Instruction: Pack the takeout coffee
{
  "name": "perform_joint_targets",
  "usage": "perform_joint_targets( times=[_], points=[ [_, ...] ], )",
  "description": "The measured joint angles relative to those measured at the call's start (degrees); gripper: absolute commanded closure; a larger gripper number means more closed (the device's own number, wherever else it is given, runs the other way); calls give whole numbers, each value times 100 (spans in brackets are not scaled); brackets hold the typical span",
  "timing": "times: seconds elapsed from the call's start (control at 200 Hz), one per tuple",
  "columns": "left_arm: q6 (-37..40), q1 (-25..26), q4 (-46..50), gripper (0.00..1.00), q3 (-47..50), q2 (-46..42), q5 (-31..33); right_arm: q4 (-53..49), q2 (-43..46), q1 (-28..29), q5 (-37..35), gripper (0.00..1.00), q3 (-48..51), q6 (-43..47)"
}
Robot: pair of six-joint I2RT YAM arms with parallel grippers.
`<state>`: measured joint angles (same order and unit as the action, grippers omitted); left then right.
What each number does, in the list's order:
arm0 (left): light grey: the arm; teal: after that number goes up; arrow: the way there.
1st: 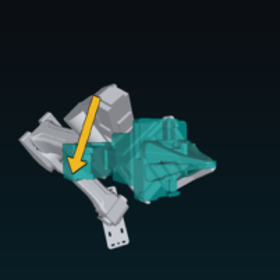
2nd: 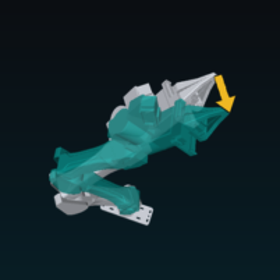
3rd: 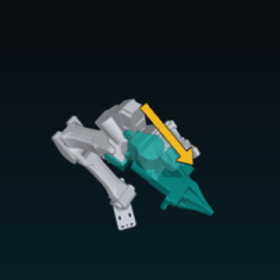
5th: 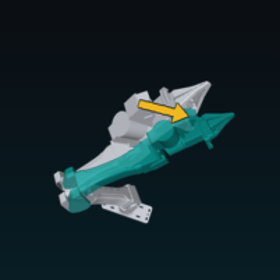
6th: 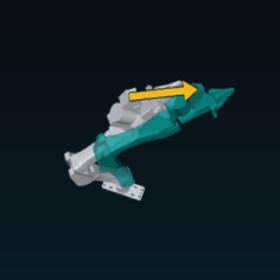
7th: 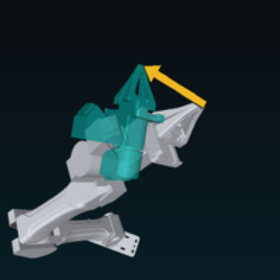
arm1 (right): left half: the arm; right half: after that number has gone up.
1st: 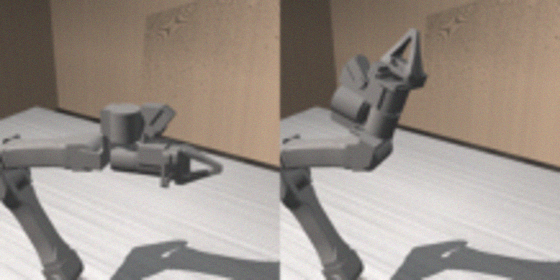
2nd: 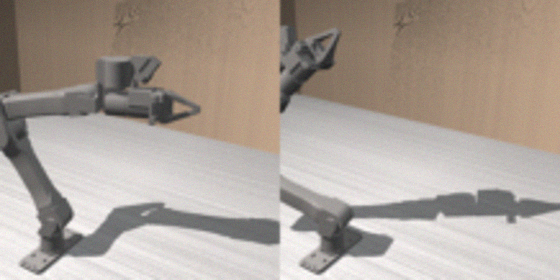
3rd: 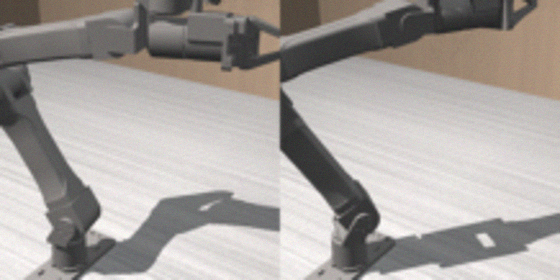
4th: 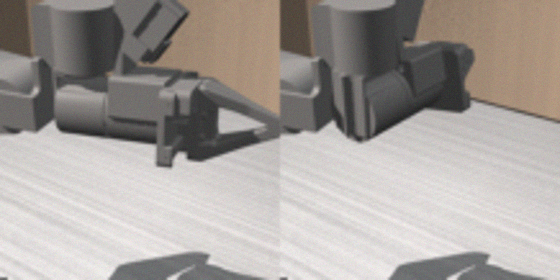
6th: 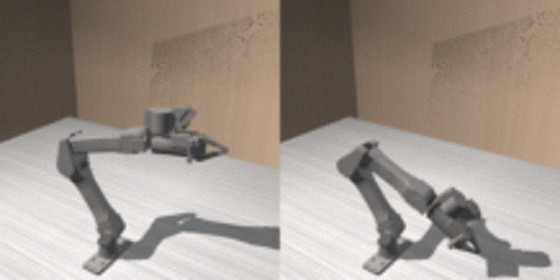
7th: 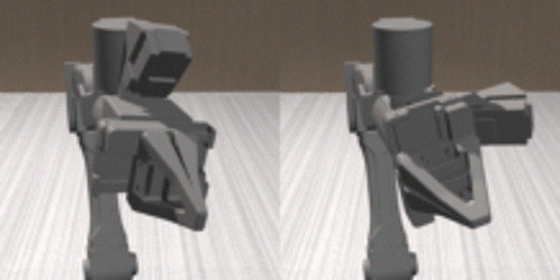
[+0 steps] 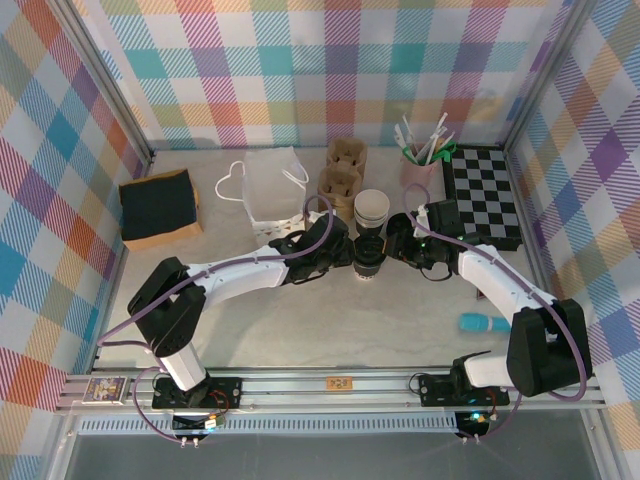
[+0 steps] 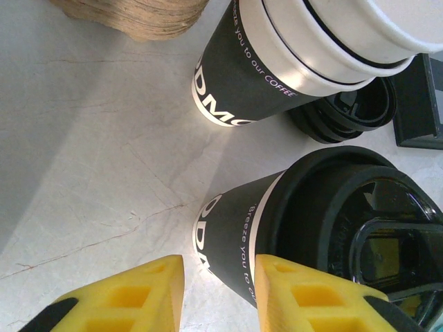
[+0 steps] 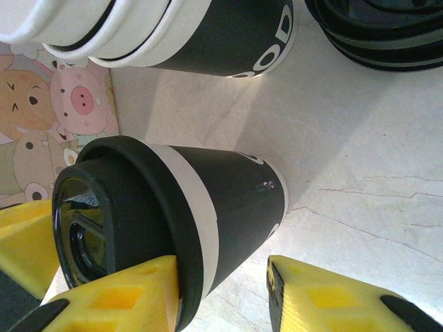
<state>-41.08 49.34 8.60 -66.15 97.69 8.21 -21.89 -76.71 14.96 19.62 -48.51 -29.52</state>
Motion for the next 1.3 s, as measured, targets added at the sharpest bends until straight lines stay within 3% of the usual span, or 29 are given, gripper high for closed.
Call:
perform_joint_targets(
  times=[1.295],
  points=[
    [-46,-76,-621,66,190,-240,-476,2,-50,0,81,60,9,2]
  ],
)
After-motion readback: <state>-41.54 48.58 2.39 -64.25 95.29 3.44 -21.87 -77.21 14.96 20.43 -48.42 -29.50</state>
